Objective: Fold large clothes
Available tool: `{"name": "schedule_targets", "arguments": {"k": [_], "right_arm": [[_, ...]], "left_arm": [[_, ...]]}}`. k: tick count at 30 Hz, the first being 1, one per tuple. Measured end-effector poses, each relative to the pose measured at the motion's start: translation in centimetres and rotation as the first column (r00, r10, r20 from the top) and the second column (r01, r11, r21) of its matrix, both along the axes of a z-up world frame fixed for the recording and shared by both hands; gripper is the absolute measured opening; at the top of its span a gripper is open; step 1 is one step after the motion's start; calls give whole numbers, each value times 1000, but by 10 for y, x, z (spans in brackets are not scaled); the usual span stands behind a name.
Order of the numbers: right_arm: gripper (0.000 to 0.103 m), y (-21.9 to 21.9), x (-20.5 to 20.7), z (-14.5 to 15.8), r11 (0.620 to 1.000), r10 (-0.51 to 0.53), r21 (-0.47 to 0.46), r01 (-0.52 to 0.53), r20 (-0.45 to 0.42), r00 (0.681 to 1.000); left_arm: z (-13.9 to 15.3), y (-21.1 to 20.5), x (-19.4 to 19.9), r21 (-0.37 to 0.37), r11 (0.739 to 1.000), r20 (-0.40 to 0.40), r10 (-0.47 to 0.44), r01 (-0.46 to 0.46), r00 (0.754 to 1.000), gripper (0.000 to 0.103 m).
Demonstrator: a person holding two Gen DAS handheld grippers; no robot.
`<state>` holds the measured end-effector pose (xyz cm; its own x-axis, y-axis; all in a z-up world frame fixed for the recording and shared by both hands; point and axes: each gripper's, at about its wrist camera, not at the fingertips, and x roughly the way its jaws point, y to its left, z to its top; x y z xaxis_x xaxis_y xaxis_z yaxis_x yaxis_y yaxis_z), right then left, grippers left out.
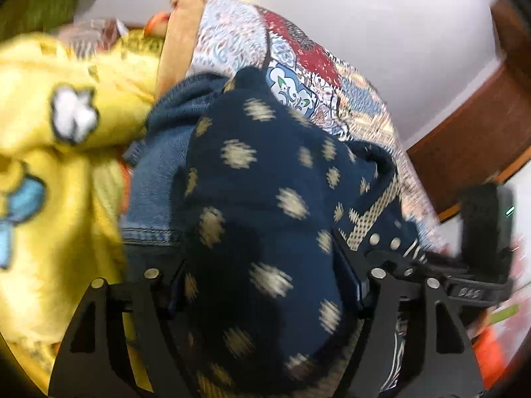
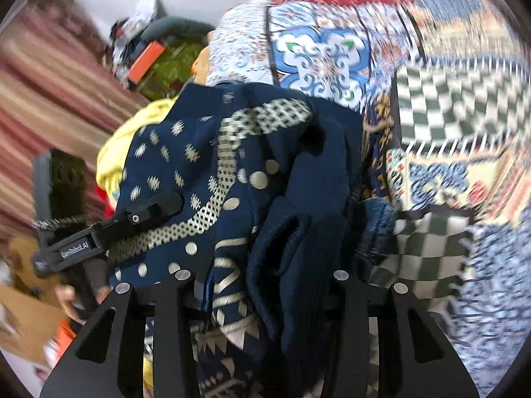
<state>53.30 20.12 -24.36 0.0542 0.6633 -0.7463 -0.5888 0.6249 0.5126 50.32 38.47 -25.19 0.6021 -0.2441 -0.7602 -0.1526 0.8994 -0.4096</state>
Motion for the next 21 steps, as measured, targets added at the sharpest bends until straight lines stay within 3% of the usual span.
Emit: {"name": "schedule_targets", "arguments": {"k": [3, 6, 9, 11, 13, 15, 21], "right_arm": [[39, -2, -14, 17, 997, 38, -64, -31, 102, 994], [39, -6, -29, 30, 994, 36, -105, -19, 163, 986], [45, -9, -39, 35, 992, 25, -126, 3, 221, 975], [59, -7, -40, 30, 988, 19, -152, 18, 236, 972], [59, -7, -41, 20, 979, 18, -202, 32, 241, 970], [59, -13, -44, 13, 973, 19, -228, 35, 234, 972], [61, -53, -53, 7, 970, -7, -235, 58, 214, 977]], "left_arm": [[15, -14, -7, 160, 987, 12, 2, -4, 1000, 77], [26, -27, -20, 303, 953, 31, 17, -26, 999, 77], [26, -38, -34, 365, 931, 61, -10, -13, 998, 85], [23, -50, -44, 407, 914, 54, -41, 15, 998, 89], [15, -62, -55, 452, 891, 46, -54, 27, 998, 93], [8, -66, -61, 456, 889, 40, -53, 29, 998, 93], [1, -66, -89, 373, 928, 30, 6, -16, 1000, 93]]}}
